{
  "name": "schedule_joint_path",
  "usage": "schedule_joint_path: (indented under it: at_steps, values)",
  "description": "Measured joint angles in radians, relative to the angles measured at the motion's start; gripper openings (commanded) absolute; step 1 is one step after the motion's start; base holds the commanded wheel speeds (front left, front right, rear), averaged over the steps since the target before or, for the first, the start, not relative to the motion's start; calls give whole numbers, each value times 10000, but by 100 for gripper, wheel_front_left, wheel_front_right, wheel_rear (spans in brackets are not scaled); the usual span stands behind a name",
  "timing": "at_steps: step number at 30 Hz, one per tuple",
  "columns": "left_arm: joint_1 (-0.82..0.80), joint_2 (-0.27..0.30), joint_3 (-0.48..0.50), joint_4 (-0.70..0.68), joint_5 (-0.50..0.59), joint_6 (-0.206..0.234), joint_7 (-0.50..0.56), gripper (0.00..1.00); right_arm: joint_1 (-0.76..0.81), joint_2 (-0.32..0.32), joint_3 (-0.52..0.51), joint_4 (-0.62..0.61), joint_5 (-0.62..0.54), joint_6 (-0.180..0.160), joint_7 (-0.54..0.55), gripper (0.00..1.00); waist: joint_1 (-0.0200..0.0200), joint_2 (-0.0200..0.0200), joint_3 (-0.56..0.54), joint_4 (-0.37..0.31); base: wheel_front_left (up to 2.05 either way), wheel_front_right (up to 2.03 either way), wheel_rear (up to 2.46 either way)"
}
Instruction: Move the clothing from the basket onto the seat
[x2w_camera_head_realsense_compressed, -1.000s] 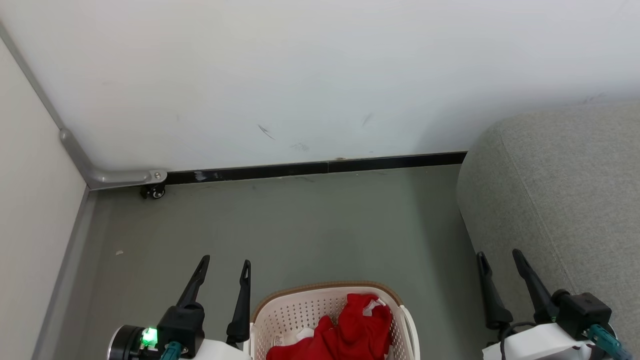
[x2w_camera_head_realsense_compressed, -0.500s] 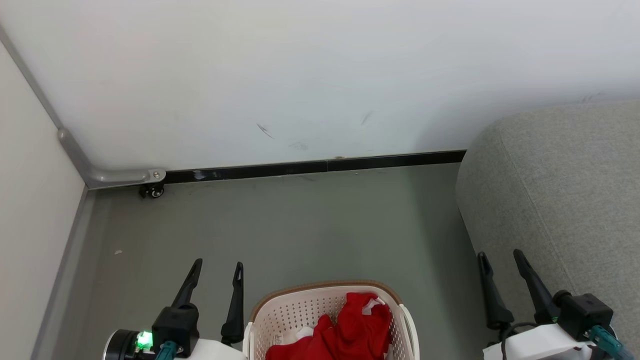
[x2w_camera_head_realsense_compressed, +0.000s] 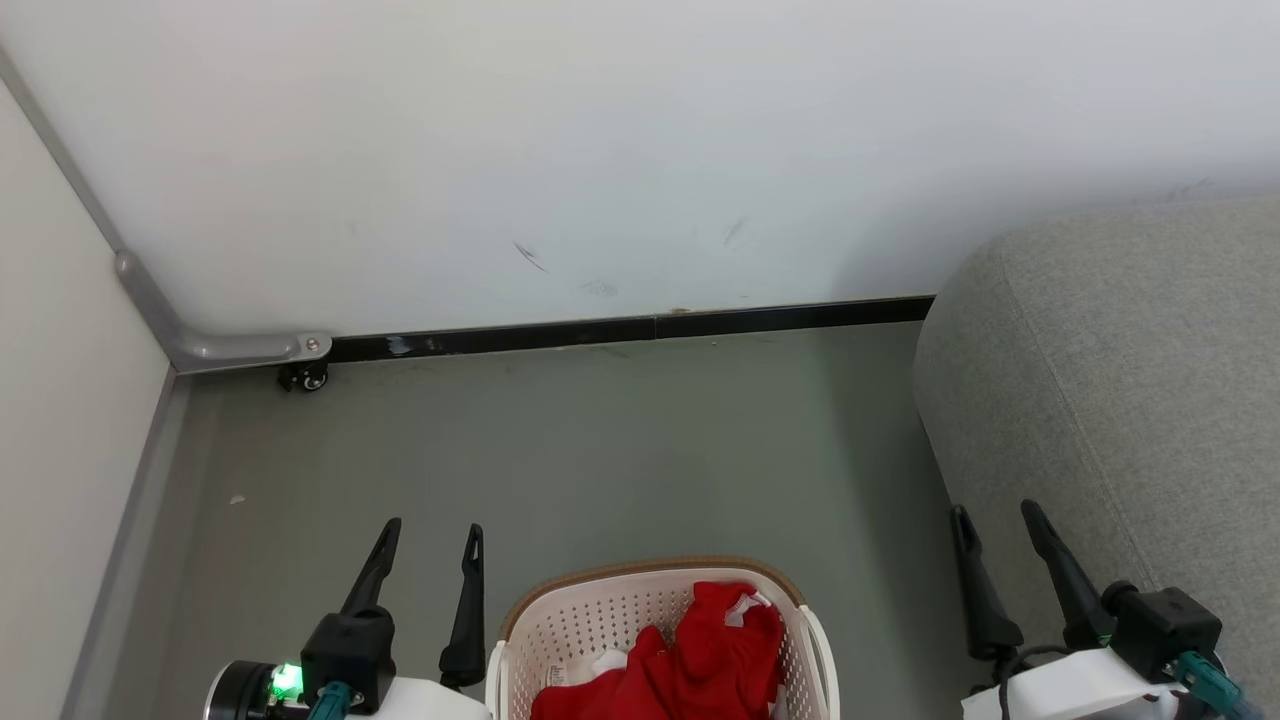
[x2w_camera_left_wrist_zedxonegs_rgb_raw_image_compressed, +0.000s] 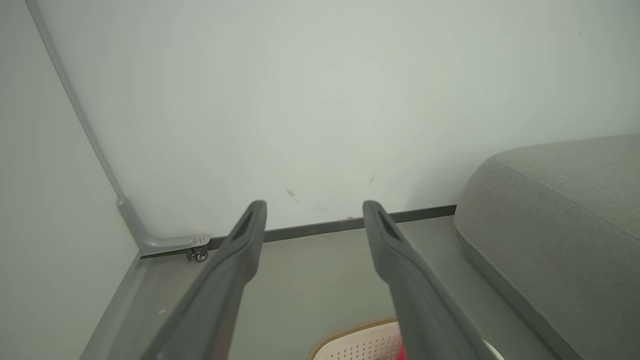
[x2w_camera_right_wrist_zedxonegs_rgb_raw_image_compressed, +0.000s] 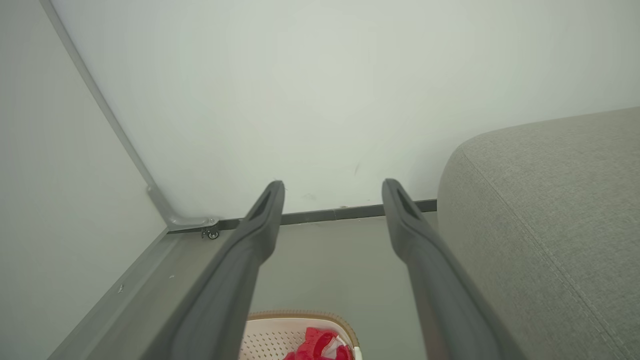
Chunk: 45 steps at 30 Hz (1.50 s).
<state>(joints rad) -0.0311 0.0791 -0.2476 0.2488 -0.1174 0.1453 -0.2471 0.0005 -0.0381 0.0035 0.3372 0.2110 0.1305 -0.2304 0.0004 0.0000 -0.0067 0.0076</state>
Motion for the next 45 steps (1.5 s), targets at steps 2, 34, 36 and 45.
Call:
schedule_joint_path:
  at_steps: [2,34,36,45]
  values:
    - [-1,-4,4,6,0,0,0,100,0,0,2,2,0,0,-8,100,0,0,8,-1,0,0,0]
    - [-671,88,-765,1127,458,-767,0,100,-18,-2,-965,-968,12,0,-161,100,-2,0,782,-286,0,0,0]
    - [-779,86,-878,1287,564,-851,-2,100,-6,0,-1034,-1083,-4,0,-163,100,-2,0,894,-324,0,0,0]
    - [-1413,88,-1030,1937,700,-1009,-2,100,-13,2,-1200,-1661,0,0,-174,100,-2,0,1514,-516,0,0,0]
